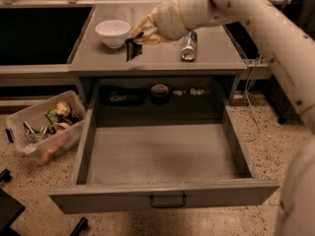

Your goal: Pick rxbar chocolate from top drawer and place on counter

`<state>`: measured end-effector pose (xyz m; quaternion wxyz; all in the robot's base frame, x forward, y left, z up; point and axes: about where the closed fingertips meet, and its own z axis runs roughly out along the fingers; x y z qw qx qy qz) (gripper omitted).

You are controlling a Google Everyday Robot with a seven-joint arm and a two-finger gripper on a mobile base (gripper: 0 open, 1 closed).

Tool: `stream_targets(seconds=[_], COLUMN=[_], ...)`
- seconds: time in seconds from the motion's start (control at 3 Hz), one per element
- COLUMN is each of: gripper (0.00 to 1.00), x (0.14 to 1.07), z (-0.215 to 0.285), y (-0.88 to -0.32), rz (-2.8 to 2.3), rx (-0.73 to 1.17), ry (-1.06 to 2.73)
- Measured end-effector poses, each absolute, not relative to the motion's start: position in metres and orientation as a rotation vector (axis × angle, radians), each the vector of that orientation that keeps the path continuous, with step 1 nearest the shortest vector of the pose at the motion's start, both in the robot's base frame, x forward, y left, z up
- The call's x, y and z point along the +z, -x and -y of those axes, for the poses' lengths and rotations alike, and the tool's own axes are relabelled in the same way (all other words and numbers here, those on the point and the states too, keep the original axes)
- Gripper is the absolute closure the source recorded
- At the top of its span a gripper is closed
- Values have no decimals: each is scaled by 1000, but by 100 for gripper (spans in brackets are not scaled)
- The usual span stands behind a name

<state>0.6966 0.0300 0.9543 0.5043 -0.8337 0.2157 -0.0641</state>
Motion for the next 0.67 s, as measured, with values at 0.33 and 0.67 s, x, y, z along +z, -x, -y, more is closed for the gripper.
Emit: stream_targets(seconds=[0.33, 0.67], gripper=[100, 100], x=[942, 946], z=[-65, -78], y=[-747, -783], rz=[-432, -383], rx=[-159, -210], ry=[1984, 1923])
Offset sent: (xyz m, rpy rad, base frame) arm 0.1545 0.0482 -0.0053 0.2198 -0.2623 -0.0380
